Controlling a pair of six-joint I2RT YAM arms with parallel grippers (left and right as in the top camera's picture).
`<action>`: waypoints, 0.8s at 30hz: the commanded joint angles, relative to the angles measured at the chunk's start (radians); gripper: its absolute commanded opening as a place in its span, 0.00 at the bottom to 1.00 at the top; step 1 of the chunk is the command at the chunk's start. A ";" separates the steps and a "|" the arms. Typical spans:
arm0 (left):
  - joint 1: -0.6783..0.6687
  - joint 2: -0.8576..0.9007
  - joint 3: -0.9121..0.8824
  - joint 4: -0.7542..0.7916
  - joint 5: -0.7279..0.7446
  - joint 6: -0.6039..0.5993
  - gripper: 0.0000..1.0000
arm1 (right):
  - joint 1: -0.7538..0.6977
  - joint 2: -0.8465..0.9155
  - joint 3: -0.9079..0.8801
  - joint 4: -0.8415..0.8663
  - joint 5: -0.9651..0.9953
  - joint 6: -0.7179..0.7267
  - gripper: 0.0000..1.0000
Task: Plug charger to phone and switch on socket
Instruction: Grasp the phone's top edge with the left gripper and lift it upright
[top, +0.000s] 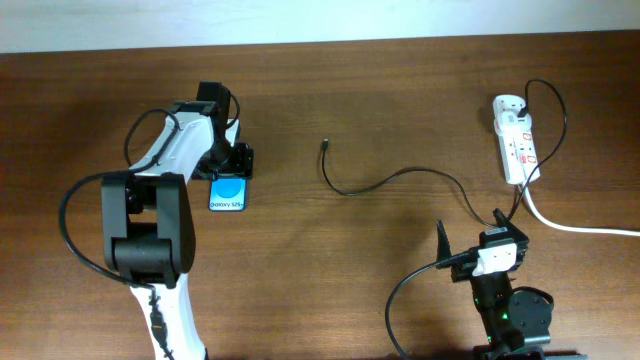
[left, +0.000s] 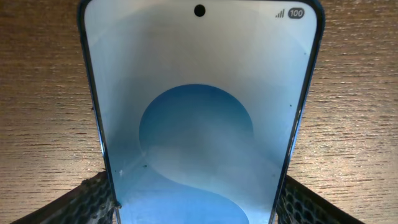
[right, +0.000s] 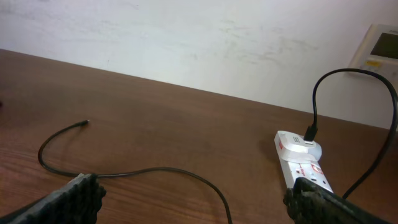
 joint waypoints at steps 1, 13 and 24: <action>-0.003 0.016 0.000 0.006 0.019 -0.017 0.77 | 0.003 -0.006 -0.005 -0.006 -0.003 0.011 0.98; -0.003 0.016 0.200 -0.118 0.046 -0.058 0.76 | 0.003 -0.006 -0.005 -0.006 -0.003 0.011 0.98; -0.002 0.016 0.201 -0.120 0.126 -0.118 0.36 | 0.003 -0.006 -0.005 -0.006 -0.003 0.011 0.98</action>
